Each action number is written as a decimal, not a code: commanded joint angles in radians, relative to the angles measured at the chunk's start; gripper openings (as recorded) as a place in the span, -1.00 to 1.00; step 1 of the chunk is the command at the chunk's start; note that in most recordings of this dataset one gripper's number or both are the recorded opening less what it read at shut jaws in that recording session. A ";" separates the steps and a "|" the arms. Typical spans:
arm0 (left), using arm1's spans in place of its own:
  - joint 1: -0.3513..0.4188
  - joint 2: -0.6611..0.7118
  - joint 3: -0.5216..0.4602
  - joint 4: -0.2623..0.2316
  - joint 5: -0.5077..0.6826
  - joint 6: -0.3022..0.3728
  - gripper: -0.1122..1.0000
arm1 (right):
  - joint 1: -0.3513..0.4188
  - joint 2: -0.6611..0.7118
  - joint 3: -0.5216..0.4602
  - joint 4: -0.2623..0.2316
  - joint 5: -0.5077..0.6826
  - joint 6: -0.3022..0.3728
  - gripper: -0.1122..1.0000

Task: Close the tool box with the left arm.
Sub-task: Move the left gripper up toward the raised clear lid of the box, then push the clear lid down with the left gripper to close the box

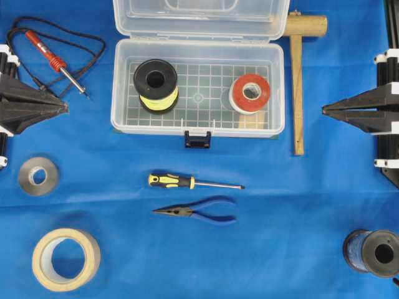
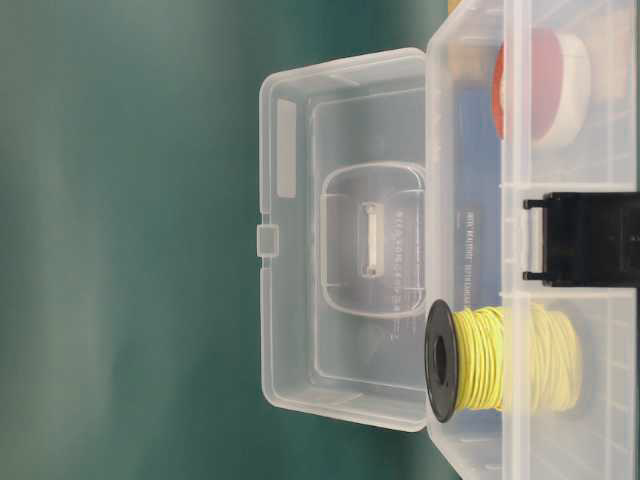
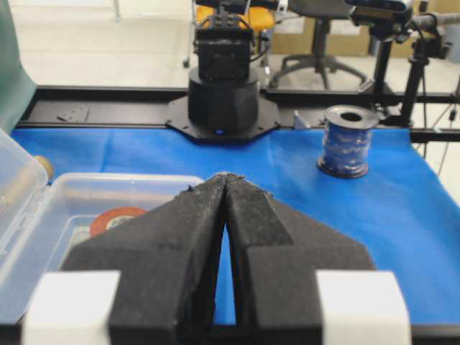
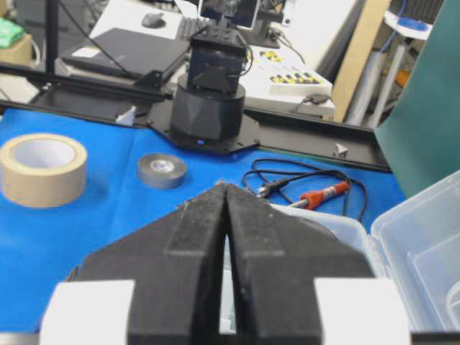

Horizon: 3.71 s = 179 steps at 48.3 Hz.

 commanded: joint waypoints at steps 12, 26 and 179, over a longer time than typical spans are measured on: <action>0.094 0.023 -0.120 -0.037 0.123 0.021 -0.80 | -0.003 0.008 -0.049 -0.003 0.057 -0.008 -0.80; 0.287 0.149 -0.348 -0.026 0.413 0.051 -0.79 | -0.003 0.012 -0.048 -0.003 0.074 -0.006 -0.80; -0.058 0.486 -0.545 -0.037 0.881 -0.147 0.78 | -0.005 0.061 -0.040 -0.005 0.123 -0.011 -0.80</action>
